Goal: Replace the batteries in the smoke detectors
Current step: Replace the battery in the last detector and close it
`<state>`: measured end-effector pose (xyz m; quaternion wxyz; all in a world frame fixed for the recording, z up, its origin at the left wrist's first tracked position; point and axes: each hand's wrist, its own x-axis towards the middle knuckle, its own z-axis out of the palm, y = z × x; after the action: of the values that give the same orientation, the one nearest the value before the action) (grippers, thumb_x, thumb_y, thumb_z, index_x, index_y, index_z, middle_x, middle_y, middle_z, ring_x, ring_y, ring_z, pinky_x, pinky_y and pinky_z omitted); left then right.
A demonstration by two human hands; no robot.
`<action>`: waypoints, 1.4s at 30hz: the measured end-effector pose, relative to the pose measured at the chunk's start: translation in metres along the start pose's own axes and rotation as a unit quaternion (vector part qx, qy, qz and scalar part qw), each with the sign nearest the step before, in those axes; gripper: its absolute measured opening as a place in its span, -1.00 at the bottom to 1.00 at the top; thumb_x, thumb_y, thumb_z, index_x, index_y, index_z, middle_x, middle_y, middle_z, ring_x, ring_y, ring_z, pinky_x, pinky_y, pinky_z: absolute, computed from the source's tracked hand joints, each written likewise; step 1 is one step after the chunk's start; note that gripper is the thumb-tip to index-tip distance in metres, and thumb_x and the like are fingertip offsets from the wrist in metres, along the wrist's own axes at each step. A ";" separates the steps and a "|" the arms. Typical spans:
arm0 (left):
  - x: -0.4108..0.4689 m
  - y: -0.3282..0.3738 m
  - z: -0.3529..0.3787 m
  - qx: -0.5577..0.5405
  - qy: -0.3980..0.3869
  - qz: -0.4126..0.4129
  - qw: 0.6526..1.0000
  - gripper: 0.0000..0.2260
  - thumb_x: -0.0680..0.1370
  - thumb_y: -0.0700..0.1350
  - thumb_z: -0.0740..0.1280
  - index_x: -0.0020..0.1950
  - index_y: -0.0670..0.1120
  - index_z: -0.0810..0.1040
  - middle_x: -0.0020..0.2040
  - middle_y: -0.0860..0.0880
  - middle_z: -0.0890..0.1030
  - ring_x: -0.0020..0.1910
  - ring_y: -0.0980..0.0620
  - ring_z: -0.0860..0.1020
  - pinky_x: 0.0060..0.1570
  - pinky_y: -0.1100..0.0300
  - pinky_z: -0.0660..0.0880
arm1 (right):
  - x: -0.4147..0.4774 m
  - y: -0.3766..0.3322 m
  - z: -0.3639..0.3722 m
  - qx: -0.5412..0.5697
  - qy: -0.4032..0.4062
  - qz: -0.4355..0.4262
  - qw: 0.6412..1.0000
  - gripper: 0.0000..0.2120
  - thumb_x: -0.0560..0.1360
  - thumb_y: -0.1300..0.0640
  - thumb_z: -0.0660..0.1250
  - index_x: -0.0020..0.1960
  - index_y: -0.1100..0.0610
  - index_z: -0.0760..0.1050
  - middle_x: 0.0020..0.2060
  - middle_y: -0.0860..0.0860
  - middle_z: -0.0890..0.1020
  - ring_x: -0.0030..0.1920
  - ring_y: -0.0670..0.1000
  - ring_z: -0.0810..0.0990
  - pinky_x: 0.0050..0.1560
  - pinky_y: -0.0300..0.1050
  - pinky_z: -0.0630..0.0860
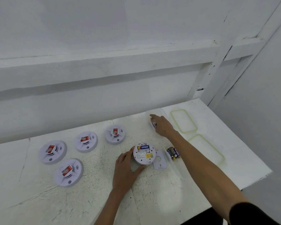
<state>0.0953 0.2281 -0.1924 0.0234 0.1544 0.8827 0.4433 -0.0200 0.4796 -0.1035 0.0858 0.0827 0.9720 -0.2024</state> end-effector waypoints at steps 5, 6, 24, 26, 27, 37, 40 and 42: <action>-0.001 0.003 -0.001 0.002 0.007 0.004 1.000 -0.23 0.43 0.49 0.29 0.55 0.15 0.32 0.39 0.22 0.46 0.36 0.15 0.39 0.42 -0.05 0.39 | 0.017 0.003 0.001 -0.041 -0.040 -0.040 0.998 -0.30 0.59 0.26 0.25 0.62 0.03 0.01 0.30 0.19 0.47 0.15 0.22 0.55 0.10 0.06 0.55; -0.001 0.003 -0.001 0.003 0.009 0.006 1.000 -0.22 0.43 0.50 0.28 0.55 0.15 0.33 0.39 0.22 0.45 0.36 0.15 0.39 0.42 -0.05 0.39 | 0.018 0.004 0.001 -0.046 -0.038 -0.041 0.997 -0.33 0.59 0.25 0.25 0.61 0.04 0.04 0.28 0.20 0.48 0.15 0.21 0.55 0.12 0.07 0.55; -0.002 0.008 -0.004 0.001 0.009 -0.003 1.000 -0.19 0.42 0.52 0.25 0.56 0.14 0.32 0.40 0.22 0.43 0.36 0.21 0.34 0.45 0.02 0.34 | -0.020 0.016 -0.024 0.186 0.186 -0.041 0.964 -0.75 0.32 0.30 0.54 0.00 0.16 0.67 0.07 0.07 0.51 -0.17 -0.03 0.64 -0.06 -0.23 0.59; -0.002 0.010 -0.005 0.005 0.013 0.002 1.000 -0.20 0.42 0.51 0.26 0.56 0.13 0.32 0.37 0.27 0.40 0.33 0.29 0.30 0.47 -0.01 0.33 | -0.033 0.007 -0.023 0.204 0.196 -0.056 0.957 -0.77 0.32 0.32 0.54 -0.04 0.17 0.68 0.03 0.07 0.53 -0.21 -0.04 0.64 -0.13 -0.40 0.53; -0.002 0.010 -0.006 0.006 0.012 0.001 1.000 -0.20 0.42 0.50 0.27 0.56 0.13 0.31 0.36 0.29 0.38 0.33 0.30 0.29 0.47 -0.01 0.33 | -0.040 0.002 -0.021 0.212 0.199 -0.066 0.955 -0.78 0.32 0.32 0.55 -0.04 0.17 0.69 0.02 0.06 0.54 -0.22 -0.03 0.64 -0.13 -0.42 0.53; 0.000 -0.001 0.002 -0.025 -0.009 0.000 1.000 -0.22 0.44 0.48 0.30 0.54 0.08 0.35 0.42 0.19 0.47 0.36 0.12 0.45 0.42 -0.07 0.39 | -0.103 -0.040 0.037 0.139 0.109 -0.113 0.978 -0.72 0.37 0.16 0.54 0.07 0.11 0.64 0.03 0.03 0.47 -0.17 -0.10 0.54 -0.05 -0.26 0.55; -0.001 0.003 0.000 -0.060 0.017 -0.002 0.998 -0.27 0.42 0.47 0.35 0.47 0.15 0.33 0.34 0.26 0.45 0.29 0.21 0.45 0.39 0.04 0.41 | -0.108 -0.045 0.045 0.132 0.099 -0.072 0.984 -0.72 0.37 0.15 0.55 0.07 0.15 0.64 0.03 0.07 0.52 -0.06 -0.01 0.54 -0.03 -0.30 0.50; -0.003 0.008 -0.001 -0.070 0.025 -0.001 0.997 -0.26 0.39 0.40 0.42 0.46 0.11 0.30 0.35 0.20 0.44 0.29 0.23 0.38 0.39 0.06 0.37 | -0.110 -0.047 0.049 0.137 0.097 -0.056 0.984 -0.75 0.39 0.15 0.55 0.04 0.17 0.65 0.02 0.08 0.54 -0.05 0.01 0.55 -0.09 -0.40 0.42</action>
<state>0.0999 0.2307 -0.1858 0.0126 0.1399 0.8501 0.5075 0.0840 0.4035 -0.1078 -0.0329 0.0587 0.9418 -0.3294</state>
